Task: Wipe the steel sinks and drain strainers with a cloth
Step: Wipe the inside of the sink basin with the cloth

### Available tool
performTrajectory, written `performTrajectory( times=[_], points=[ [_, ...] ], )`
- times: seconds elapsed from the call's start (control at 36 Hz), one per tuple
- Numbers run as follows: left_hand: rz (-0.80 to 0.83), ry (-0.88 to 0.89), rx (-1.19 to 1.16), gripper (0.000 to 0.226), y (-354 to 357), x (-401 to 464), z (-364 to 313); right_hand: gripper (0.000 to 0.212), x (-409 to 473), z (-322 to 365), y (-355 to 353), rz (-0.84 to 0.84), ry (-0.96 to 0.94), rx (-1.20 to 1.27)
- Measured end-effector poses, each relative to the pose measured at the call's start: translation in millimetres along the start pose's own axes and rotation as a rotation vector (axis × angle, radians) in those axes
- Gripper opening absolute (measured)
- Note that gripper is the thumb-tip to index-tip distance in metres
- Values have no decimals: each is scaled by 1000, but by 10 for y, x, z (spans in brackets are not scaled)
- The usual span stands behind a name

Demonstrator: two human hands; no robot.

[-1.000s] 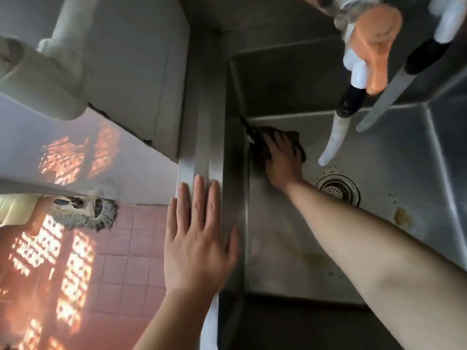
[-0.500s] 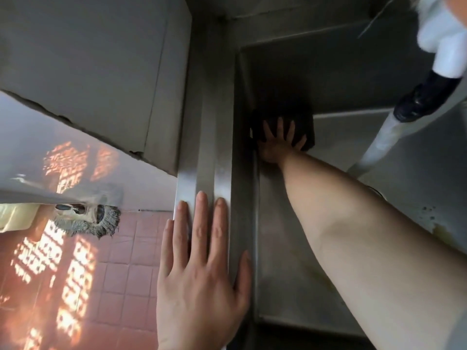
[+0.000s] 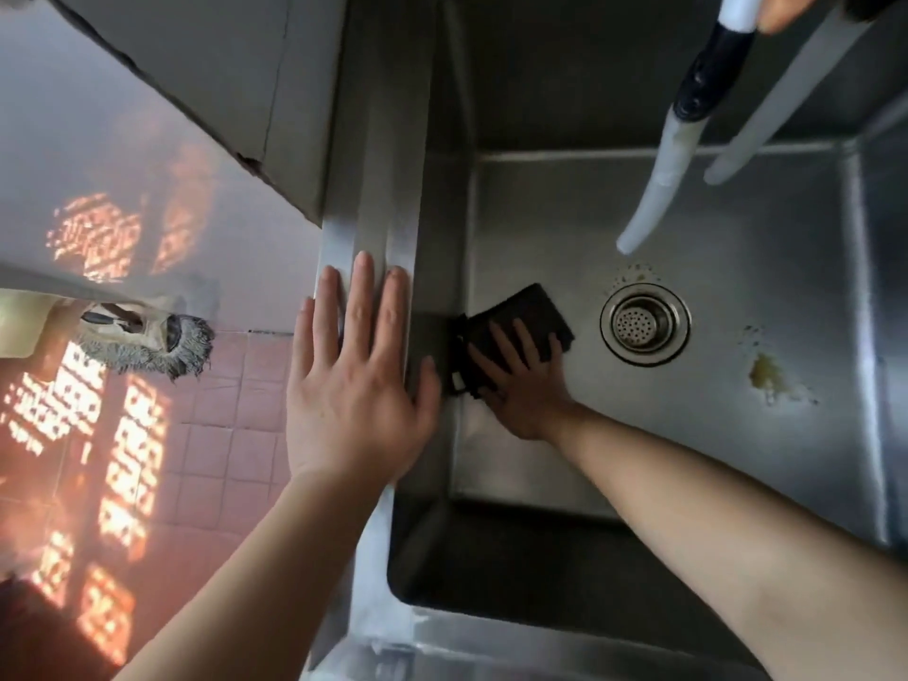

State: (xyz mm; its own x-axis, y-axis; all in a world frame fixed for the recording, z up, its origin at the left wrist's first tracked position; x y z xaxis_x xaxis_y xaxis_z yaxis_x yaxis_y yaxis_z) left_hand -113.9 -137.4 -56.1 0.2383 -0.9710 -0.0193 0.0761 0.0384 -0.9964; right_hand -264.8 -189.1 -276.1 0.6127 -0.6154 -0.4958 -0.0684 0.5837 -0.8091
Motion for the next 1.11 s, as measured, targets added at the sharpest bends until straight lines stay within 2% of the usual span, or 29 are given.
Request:
performTrajectory(
  times=[0.14,0.36,0.61,0.83,0.97,1.11],
  points=[
    [16,-3,10,79,-29,-7,-9,58,-524,121,309,122,-214,-104],
    [13,-12,0,78,-72,-22,-42,52,-735,27,308,276,-477,-301],
    [-12,-20,-18,75,-78,-23,-39,51,-1272,-652,367,369,-391,-263],
    [14,-5,-20,77,-75,-2,-49,52,-1930,-1515,296,346,-242,-299],
    [27,-8,4,77,-78,15,-57,52,-2032,-1511,309,346,-192,-284],
    [23,-4,30,77,-78,4,-61,52,-1760,-1221,257,362,-328,-291]
  ],
)
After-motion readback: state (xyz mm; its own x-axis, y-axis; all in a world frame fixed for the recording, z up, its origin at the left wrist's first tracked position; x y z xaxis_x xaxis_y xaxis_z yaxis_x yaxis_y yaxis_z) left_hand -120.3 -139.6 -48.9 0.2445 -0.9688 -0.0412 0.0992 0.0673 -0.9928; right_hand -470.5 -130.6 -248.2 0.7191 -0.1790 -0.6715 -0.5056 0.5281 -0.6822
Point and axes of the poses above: each hand's wrist, its own x-axis towards the middle knuckle, its own y-axis out of the palm, z = x × y, the point moved 3 cm from there along x, towards the middle knuckle, and after that the axes turned 3 degrees about -y, right-handed, at the moved point
